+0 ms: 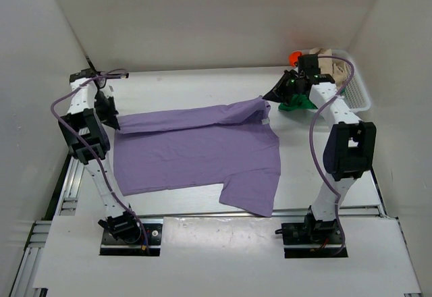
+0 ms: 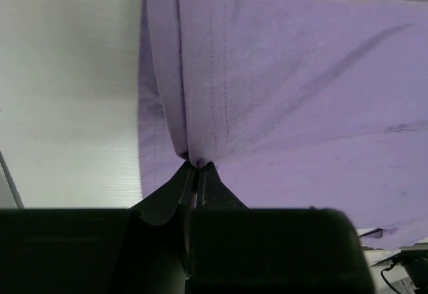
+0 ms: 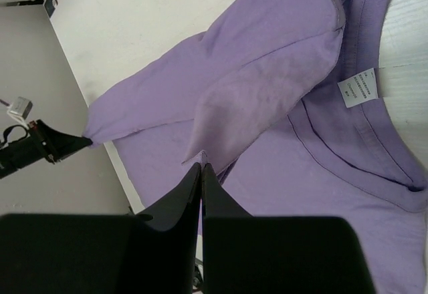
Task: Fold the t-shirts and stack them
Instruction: Fold the flattened tshirt in 1/3 of the way
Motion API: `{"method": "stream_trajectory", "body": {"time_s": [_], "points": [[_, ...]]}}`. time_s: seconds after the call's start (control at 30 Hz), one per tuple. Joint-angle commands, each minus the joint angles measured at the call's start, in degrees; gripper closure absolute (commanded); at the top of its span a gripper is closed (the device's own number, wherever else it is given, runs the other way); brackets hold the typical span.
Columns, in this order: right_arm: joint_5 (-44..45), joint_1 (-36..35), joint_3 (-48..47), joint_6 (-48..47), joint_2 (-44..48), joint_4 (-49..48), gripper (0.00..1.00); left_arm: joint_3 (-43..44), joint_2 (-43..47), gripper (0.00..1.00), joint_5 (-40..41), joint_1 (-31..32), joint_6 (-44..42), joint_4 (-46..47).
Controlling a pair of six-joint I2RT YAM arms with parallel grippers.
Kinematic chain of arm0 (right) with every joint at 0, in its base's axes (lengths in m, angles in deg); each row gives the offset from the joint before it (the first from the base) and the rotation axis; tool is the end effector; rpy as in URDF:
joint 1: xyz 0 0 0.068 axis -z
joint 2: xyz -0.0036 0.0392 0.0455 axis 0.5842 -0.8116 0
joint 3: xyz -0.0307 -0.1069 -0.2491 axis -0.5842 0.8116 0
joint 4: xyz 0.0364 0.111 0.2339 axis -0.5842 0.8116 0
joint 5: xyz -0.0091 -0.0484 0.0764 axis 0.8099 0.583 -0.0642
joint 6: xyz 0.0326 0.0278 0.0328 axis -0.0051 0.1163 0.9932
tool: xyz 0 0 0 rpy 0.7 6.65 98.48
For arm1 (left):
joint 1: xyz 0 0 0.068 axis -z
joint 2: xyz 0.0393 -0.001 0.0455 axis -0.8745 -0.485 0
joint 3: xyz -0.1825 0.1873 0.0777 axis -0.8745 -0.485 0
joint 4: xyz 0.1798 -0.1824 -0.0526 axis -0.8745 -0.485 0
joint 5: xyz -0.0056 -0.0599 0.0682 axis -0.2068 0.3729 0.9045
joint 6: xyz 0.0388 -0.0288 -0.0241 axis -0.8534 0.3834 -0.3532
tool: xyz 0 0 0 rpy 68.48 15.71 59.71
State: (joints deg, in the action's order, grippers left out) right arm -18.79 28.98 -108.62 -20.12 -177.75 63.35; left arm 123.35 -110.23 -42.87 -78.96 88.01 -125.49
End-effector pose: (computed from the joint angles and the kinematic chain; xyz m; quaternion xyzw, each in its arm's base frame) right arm 0.4187 0.0645 0.2842 0.2024 0.8874 0.3299 0.2504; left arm 0.4181 0.1298 0.2191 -0.1541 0.9848 -0.0718 0.0366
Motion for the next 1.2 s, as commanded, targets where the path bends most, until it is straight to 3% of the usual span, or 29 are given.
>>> {"method": "stream_trajectory", "body": {"time_s": [0.0,0.2,0.33,0.43,0.47,0.53,0.7,0.8,0.93,1.03,1.17], "points": [[-0.49,0.0,0.18,-1.35,3.44,1.05,1.0,-1.37,-0.71,0.9,4.31,-0.48,-0.03,-2.62],[0.12,0.0,1.68,-1.87,3.44,1.06,1.0,-3.75,-2.46,0.85,5.55,-0.48,-0.03,-2.62],[0.12,0.0,1.68,-1.87,2.21,1.06,1.0,-2.0,-3.08,0.75,6.25,-0.48,-0.03,-2.62],[0.12,0.0,1.06,-1.87,0.81,1.06,1.0,-1.47,-3.08,0.61,8.7,-0.48,-0.03,-1.57],[-0.4,-0.52,0.36,-1.87,-0.15,1.06,1.0,-1.47,-3.08,0.51,10.28,-0.48,-0.03,-1.57],[-0.4,-0.53,-1.57,-1.35,-1.3,1.06,1.0,-1.47,-2.56,0.42,12.83,-0.48,-0.03,-0.87],[-1.02,-1.58,-8.07,1.37,-7.18,0.53,1.0,-3.39,3.66,0.36,27.65,-0.48,-0.03,5.78],[-0.5,-1.58,-13.87,3.57,-12.19,0.53,1.0,-10.24,9.9,0.36,34.43,3.37,-0.03,12.82],[0.12,-1.58,-19.67,7.52,-19.91,-0.88,1.0,-19.74,20.45,0.36,37.27,16.61,-0.03,26.53],[1.18,-1.58,-21.0,11.91,-23.52,-4.73,1.0,-17.13,20.47,0.39,30.61,24.72,-0.03,26.56],[2.58,-1.58,-21.0,17.19,-26.52,-9.83,1.0,-7.83,16.36,0.41,20.95,41.22,-0.03,26.56]]}}
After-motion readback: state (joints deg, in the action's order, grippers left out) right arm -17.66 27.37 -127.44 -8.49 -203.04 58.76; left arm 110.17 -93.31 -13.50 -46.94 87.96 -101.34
